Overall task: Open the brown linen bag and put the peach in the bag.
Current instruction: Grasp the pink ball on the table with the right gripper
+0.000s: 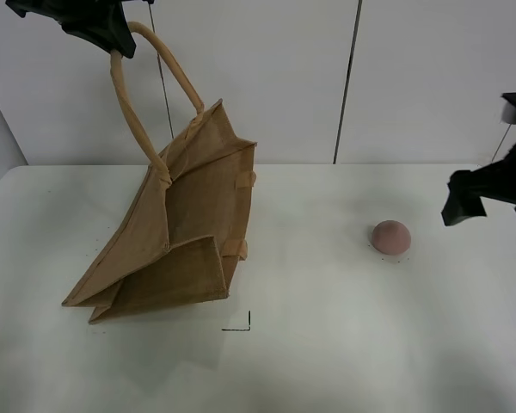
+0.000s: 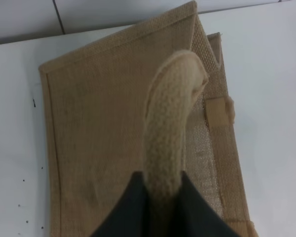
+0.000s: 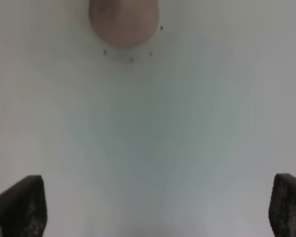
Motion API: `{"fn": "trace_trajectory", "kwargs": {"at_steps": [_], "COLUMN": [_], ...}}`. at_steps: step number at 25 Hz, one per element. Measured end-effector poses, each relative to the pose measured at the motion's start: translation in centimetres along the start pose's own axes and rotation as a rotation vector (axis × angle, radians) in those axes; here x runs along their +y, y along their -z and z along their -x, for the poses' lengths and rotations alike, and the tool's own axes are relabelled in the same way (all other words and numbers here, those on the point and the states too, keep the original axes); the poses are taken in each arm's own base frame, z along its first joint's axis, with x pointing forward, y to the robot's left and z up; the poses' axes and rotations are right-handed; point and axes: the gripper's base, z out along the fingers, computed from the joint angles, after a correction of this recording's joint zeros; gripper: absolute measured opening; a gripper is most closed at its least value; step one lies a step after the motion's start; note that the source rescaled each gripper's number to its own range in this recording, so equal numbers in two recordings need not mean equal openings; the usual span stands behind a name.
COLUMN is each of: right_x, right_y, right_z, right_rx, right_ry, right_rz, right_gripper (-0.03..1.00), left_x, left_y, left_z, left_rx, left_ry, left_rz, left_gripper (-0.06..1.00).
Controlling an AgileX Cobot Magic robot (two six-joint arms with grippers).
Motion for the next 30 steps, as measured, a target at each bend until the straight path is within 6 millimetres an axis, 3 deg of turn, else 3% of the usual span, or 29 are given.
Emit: {"fn": "trace_trajectory", "kwargs": {"at_steps": [5, 9, 19, 30], "right_x": [-0.3, 0.3, 1.2, 2.2], "right_y": [-6.0, -10.0, -16.1, -20.2], "right_z": [5.9, 8.1, 8.4, 7.7], "right_rx": [0.123, 0.195, 0.237, 0.251], "right_ry": [0.005, 0.032, 0.041, 0.059], "right_rz": [0.008, 0.031, 0.072, 0.078], "right_gripper": [1.0, 1.0, 1.0, 1.0], "left_x": [0.0, 0.0, 0.0, 0.0], "left_y": [0.0, 0.0, 0.0, 0.0], "left_z": [0.0, 0.0, 0.0, 0.0], "left_rx": [0.0, 0.0, 0.0, 0.0], "left_ry": [0.0, 0.0, -0.002, -0.003], "left_rz": [0.0, 0.0, 0.0, 0.0], "left_gripper": [0.0, 0.0, 0.0, 0.0]}}
